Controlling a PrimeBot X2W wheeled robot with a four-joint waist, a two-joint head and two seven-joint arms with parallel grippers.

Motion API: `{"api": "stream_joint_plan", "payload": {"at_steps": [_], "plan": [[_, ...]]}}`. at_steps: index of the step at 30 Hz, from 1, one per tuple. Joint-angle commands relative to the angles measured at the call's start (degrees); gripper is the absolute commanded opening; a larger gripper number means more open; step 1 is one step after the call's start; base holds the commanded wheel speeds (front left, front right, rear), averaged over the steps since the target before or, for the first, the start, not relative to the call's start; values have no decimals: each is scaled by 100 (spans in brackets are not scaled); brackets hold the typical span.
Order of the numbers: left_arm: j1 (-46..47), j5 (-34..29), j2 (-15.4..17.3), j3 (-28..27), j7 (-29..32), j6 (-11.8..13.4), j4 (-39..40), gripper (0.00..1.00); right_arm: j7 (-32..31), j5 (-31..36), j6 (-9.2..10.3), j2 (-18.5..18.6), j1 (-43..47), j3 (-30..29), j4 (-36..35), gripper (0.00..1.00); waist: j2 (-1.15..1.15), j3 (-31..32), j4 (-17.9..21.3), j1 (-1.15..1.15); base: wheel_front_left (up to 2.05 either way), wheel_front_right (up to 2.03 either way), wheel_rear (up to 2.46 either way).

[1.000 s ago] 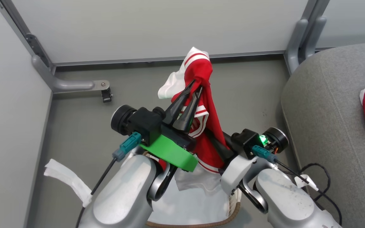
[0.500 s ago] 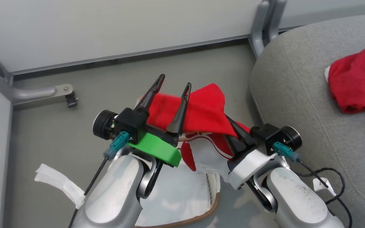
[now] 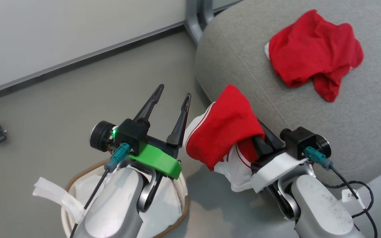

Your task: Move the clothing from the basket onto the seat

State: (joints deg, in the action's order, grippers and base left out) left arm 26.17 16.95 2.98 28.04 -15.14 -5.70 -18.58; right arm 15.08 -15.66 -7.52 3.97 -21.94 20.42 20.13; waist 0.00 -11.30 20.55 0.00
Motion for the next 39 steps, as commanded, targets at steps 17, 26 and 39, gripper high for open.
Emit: {"api": "stream_joint_plan", "payload": {"at_steps": [17,26,39], "plan": [[-244,-63,63,174,0,-177,-341,100,12,348,7,575,-312,-537,-22,0,0,-501,974,0,0,0,0],[-340,-160,220,-134,0,-185,-315,100,12,591,7,1492,-2150,-251,783,0,0,-847,679,0,0,0,0],[-17,-286,240,-255,0,-186,-206,100,12,1036,7,2846,-4090,-1831,2525,0,0,-1658,-403,0,0,0,0]]}}
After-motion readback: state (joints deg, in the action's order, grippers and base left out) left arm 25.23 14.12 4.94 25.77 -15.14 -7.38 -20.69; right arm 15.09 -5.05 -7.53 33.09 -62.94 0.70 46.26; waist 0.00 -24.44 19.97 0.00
